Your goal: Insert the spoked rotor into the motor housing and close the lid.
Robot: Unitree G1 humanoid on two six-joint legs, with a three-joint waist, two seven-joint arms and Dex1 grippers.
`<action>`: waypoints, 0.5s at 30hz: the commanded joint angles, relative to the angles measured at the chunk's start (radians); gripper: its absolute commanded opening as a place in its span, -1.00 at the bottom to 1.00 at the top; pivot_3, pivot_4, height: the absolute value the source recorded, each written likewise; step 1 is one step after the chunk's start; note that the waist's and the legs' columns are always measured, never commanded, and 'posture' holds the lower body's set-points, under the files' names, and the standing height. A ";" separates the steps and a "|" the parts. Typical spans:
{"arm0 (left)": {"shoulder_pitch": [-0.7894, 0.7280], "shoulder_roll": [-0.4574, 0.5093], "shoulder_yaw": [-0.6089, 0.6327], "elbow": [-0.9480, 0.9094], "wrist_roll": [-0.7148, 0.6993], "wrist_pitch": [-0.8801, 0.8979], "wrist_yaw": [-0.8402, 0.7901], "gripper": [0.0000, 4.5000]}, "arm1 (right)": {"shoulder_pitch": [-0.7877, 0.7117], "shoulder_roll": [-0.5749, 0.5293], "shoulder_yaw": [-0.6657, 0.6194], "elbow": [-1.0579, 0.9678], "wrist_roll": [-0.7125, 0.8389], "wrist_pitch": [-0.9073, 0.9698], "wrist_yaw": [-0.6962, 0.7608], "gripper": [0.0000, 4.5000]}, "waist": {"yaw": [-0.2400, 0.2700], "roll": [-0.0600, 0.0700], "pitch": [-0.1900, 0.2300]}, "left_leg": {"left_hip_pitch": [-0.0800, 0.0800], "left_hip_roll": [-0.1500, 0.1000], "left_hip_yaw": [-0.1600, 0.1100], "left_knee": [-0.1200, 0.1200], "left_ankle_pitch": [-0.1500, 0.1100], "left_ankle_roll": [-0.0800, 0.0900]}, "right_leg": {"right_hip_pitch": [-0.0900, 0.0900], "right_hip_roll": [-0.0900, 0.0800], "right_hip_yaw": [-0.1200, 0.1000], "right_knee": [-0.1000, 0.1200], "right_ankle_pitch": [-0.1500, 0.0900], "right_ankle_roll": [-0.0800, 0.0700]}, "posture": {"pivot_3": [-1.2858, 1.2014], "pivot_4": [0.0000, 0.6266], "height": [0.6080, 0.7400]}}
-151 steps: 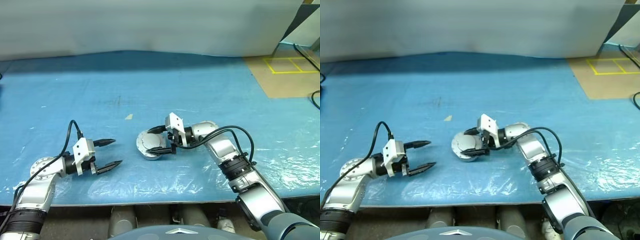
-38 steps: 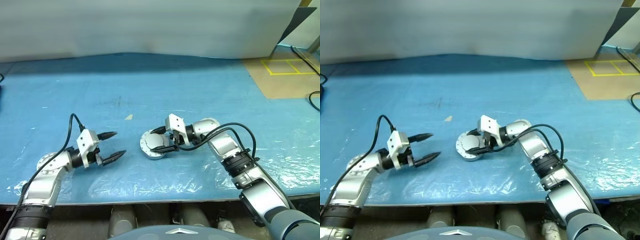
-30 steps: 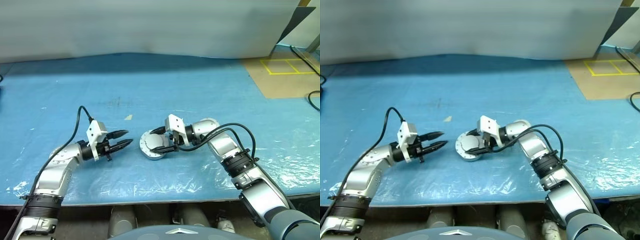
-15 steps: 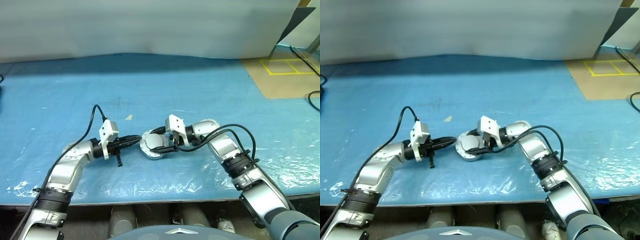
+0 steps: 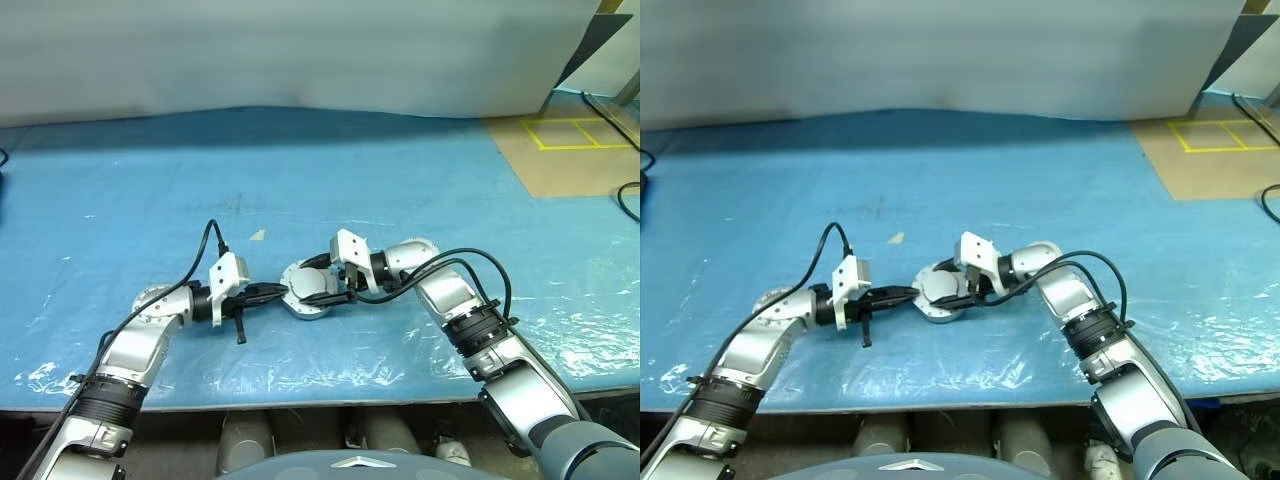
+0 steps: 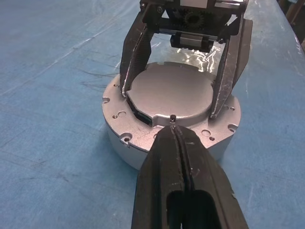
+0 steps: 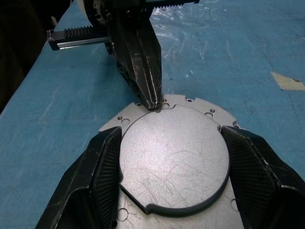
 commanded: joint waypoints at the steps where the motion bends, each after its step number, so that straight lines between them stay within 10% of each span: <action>1: 0.010 0.004 -0.027 0.036 0.039 -0.014 -0.003 -1.00 | 0.018 -0.020 -0.019 -0.005 -0.012 0.036 -0.023 0.75 | 0.001 0.000 0.000 | 0.000 0.000 0.000 0.000 0.000 0.000 | 0.000 0.000 0.000 0.000 0.000 0.000 | 0.03 -0.52 1.00; 3: 0.009 0.005 -0.030 0.042 0.044 -0.021 0.001 -1.00 | 0.029 -0.023 -0.072 -0.079 0.074 0.082 0.003 0.99 | 0.003 0.000 0.000 | -0.001 0.000 0.000 -0.001 0.000 0.000 | 0.000 0.000 0.000 -0.001 0.000 0.000 | 0.03 -0.52 1.00; 15: -0.003 0.009 -0.033 -0.035 0.027 0.042 0.027 -1.00 | 0.105 -0.068 -0.283 -0.367 0.386 0.398 -0.040 0.99 | 0.008 0.001 0.000 | -0.012 0.000 0.000 -0.003 0.003 -0.001 | -0.009 0.001 -0.001 -0.006 0.000 0.001 | 0.03 -0.52 1.00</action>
